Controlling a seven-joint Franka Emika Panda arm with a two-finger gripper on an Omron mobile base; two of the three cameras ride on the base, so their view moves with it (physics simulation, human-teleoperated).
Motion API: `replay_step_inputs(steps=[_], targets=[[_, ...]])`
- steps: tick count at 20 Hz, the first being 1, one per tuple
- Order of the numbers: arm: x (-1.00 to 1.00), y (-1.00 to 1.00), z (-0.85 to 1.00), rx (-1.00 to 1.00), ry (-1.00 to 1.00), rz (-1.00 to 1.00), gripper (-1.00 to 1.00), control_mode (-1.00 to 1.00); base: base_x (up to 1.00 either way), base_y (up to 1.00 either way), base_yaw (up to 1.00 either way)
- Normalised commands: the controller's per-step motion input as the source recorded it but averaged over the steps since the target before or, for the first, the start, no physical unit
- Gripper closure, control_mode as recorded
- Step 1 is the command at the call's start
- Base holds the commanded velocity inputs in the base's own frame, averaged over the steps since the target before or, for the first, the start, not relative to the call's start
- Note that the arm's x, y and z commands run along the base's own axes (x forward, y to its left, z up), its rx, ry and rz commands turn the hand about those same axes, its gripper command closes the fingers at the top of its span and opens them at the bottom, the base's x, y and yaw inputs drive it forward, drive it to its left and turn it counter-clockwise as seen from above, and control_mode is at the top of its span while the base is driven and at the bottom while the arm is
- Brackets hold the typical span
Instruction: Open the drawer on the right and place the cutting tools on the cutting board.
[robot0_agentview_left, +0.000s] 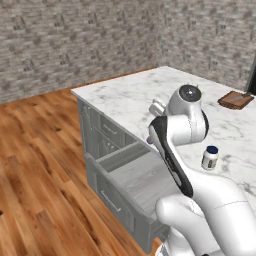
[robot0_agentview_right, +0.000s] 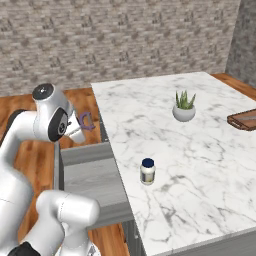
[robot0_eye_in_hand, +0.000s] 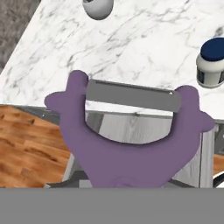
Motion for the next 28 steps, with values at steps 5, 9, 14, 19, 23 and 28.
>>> replay_step_inputs(steps=[5, 9, 14, 19, 23, 28], targets=[[-0.4, 0.0, 0.0, 0.0, 0.0, 0.0, 1.0, 1.0, -0.4, 0.0, 0.0], [0.0, 0.0, 0.0, 0.0, 0.0, 0.0, 1.0, 1.0, -1.0, -0.17, 0.0], [0.0, 0.0, 0.0, 0.0, 0.0, 0.0, 1.0, 1.0, -1.0, -0.71, 0.0], [0.0, 0.0, 0.0, 0.0, 0.0, 0.0, 1.0, 1.0, -0.45, -1.0, 0.11], [0.0, 0.0, 0.0, 0.0, 0.0, 0.0, 1.0, 1.0, -0.01, -1.0, 0.25], [0.0, 0.0, 0.0, 0.0, 0.0, 0.0, 1.0, 1.0, 0.32, -0.99, 0.39]])
